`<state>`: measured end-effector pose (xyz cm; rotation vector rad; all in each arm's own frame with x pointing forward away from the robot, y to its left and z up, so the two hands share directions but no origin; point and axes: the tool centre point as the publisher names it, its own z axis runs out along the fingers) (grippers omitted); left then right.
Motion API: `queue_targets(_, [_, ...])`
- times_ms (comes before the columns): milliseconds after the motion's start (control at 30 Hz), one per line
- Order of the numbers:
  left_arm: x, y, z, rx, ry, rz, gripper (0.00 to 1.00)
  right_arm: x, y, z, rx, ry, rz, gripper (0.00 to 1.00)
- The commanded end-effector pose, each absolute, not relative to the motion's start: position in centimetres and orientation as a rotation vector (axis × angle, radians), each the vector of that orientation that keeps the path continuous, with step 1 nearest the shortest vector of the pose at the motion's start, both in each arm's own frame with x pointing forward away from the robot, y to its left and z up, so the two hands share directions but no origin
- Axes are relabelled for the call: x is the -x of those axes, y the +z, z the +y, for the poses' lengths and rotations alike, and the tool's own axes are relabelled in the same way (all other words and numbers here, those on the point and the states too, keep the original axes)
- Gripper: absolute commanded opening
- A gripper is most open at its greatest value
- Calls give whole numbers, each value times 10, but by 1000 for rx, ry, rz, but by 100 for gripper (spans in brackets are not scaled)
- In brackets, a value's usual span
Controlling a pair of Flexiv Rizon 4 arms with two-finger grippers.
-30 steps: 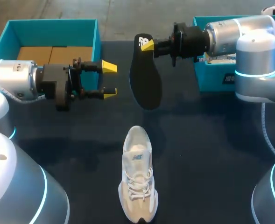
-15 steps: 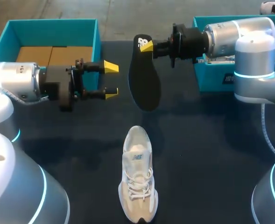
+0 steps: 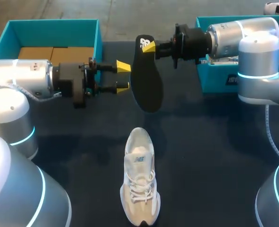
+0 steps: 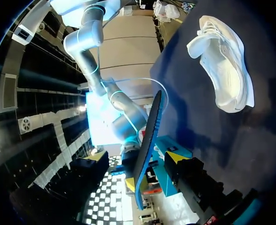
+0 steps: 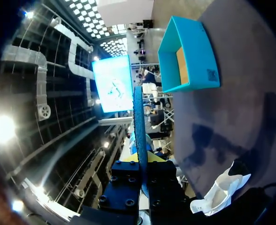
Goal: Take the shoe out of the shoebox, open the shoe tongue, remove and reinsert the insole, then place the shoe into the shoebox
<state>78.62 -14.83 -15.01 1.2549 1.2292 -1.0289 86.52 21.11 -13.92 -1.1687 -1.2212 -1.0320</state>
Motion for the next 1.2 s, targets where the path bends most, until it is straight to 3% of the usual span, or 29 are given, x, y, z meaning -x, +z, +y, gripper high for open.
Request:
queue_targets(33, [-797, -152, -158, -1262, -1040, 1229, 71, -865, -140, 212, 1170, -1033, -1220, 0])
queue_targets(267, [-802, -153, -165, -1269, -1047, 1227, 49, -865, -140, 212, 1170, -1033, -1220, 0])
queue_targets(467, [-802, -152, -171, -1283, -1046, 1216, 46, -865, -140, 212, 1170, -1033, -1220, 0])
queue_targets(833, [-801, -152, -179, -1304, -1040, 1208, 32, -865, -140, 212, 1170, -1033, -1220, 0])
queue_targets(1200, [-803, -153, -184, -1292, -1039, 1216, 27, -865, -140, 212, 1170, -1033, -1220, 0])
